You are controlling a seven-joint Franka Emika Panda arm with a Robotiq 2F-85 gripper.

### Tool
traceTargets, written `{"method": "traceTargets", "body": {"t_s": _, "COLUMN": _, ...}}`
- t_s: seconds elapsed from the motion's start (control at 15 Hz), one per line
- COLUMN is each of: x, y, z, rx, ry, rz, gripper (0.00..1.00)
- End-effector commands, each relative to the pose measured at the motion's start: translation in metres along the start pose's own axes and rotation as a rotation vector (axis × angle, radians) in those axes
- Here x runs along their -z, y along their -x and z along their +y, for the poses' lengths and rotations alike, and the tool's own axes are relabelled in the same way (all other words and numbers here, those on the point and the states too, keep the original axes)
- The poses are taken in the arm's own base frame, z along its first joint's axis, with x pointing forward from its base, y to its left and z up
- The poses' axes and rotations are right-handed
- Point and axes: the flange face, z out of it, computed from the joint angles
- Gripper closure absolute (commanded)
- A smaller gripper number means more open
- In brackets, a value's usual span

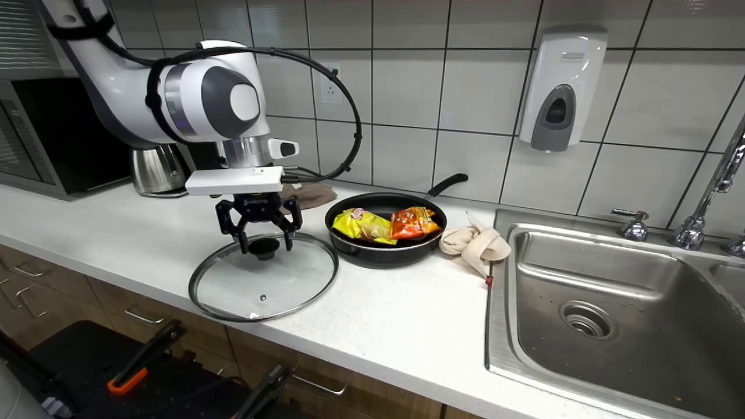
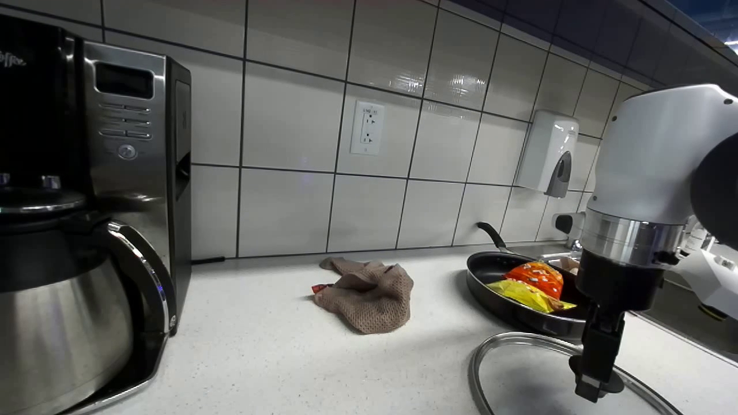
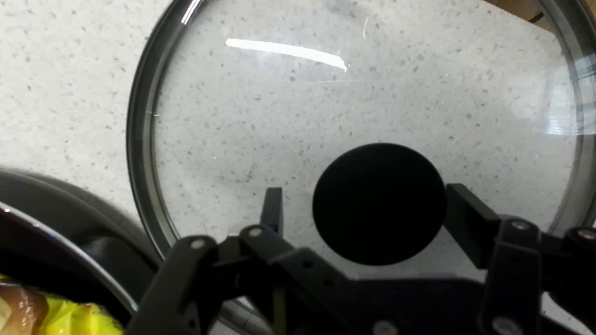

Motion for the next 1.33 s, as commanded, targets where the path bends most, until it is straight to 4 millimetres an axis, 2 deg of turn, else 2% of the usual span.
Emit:
{"method": "traceTargets", "body": {"t_s": 0.0, "x": 0.004, "y": 0.004, "z": -0.001, "rx": -0.022, "ry": 0.017, "rz": 0.017, "gripper": 0.42}}
{"method": "traceTargets", "body": {"t_s": 0.13, "x": 0.004, "y": 0.005, "z": -0.001, "rx": -0.028, "ry": 0.015, "rz": 0.018, "gripper": 0.58}}
{"method": "traceTargets", "body": {"t_s": 0.2, "x": 0.007, "y": 0.005, "z": -0.001, "rx": -0.029, "ry": 0.017, "rz": 0.021, "gripper": 0.61}}
{"method": "traceTargets", "body": {"t_s": 0.8, "x": 0.045, "y": 0.001, "z": 0.001, "rx": -0.024, "ry": 0.011, "rz": 0.117, "gripper": 0.61}}
{"method": "traceTargets", "body": {"t_s": 1.27, "x": 0.068, "y": -0.015, "z": -0.016, "rx": 0.03, "ry": -0.048, "rz": 0.196, "gripper": 0.61}}
